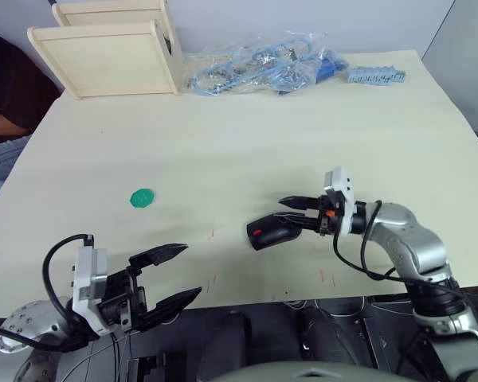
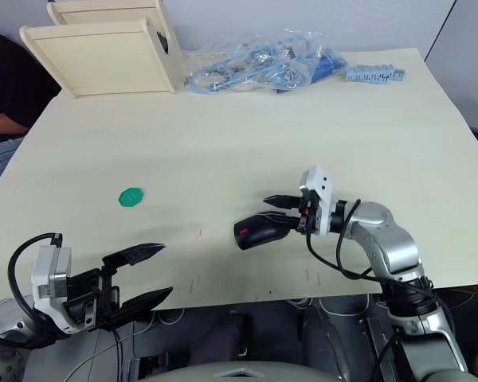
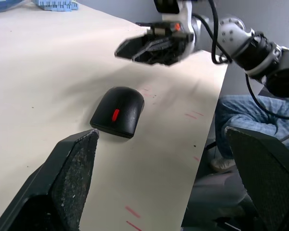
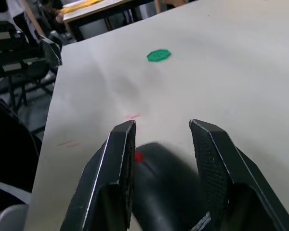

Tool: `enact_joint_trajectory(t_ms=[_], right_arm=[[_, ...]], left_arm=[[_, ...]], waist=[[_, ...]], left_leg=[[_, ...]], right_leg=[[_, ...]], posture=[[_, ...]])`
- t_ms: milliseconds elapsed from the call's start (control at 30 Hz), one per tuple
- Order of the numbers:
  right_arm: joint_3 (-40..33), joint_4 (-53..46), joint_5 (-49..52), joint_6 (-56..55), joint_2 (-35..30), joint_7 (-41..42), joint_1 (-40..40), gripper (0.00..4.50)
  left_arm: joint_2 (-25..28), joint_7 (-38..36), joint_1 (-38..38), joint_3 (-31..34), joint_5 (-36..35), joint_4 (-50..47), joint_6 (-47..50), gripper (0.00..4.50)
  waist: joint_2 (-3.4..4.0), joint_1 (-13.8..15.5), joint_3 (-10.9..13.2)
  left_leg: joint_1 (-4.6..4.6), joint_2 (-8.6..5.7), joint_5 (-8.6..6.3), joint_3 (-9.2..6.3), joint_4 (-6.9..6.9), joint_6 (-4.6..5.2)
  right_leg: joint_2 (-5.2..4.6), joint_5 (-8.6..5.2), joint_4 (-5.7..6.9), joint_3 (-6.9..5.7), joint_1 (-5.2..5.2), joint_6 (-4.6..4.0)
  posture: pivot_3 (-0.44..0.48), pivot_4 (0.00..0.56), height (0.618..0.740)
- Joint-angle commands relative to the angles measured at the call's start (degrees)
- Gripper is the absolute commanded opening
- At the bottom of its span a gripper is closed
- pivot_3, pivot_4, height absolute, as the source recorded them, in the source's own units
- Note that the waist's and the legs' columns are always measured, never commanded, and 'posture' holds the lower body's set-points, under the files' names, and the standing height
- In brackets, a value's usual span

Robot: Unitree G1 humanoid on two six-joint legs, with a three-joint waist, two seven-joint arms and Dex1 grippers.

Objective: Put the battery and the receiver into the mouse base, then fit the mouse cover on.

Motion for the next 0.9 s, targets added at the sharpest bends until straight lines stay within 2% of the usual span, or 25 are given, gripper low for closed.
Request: enact_joint_trajectory(t_ms=[33, 267, 567, 700, 900], right_arm=[[-0.8, -0.2, 0.1, -5.2, 1.7, -2.5, 3.1, 1.86], [1.1, 4.3, -1.8, -9.9, 4.4, -5.6, 6.0, 1.86], [7.8, 16.6, -7.8, -14.2, 4.7, -5.5, 9.8, 1.86], [8.6, 16.5, -7.7, -15.4, 5.1, -5.9, 10.7, 1.86], [1.7, 8.5, -2.6, -15.8, 6.2, -9.8, 9.6, 1.86]], left_arm=[[0.6, -0.4, 0.1, 0.9, -0.8, -0.2, -0.4, 4.50], [0.8, -0.2, 0.0, 1.3, -0.9, 0.1, -0.3, 4.50], [0.9, 0.4, -0.9, 1.0, -0.8, 0.5, 0.0, 4.50], [0.7, 0.9, -1.0, 1.1, -0.9, 0.6, 0.2, 4.50], [-0.3, 3.4, -1.0, 1.8, -1.8, 0.8, 1.0, 4.50]], waist=[[0.00, 0.0, 0.0], [0.00, -0.1, 0.0], [-0.32, -0.3, -0.3], [-0.46, -0.3, -0.6], [-0.44, -0.2, -0.7]], left_leg=[[0.00, 0.00, 0.00, 0.00, 0.00, 0.00], [0.04, 0.01, 0.00, 0.03, 0.00, 0.00], [0.33, 0.02, 0.00, 0.20, -0.12, 0.00], [0.48, 0.05, 0.00, 0.21, -0.22, 0.00], [0.48, 0.15, 0.00, 0.19, -0.24, 0.00]], right_leg=[[0.00, 0.00, 0.01, 0.00, 0.00, 0.00], [0.07, -0.01, 0.02, 0.03, -0.01, -0.01], [0.12, -0.02, 0.03, 0.17, 0.14, -0.03], [0.15, -0.05, 0.02, 0.17, 0.22, -0.09], [0.19, -0.09, 0.03, 0.17, 0.21, -0.15]], posture=[[0.000, 0.150, 0.740], [0.000, 0.150, 0.740], [0.000, 0.150, 0.740], [0.000, 0.150, 0.740], [0.000, 0.150, 0.740]])
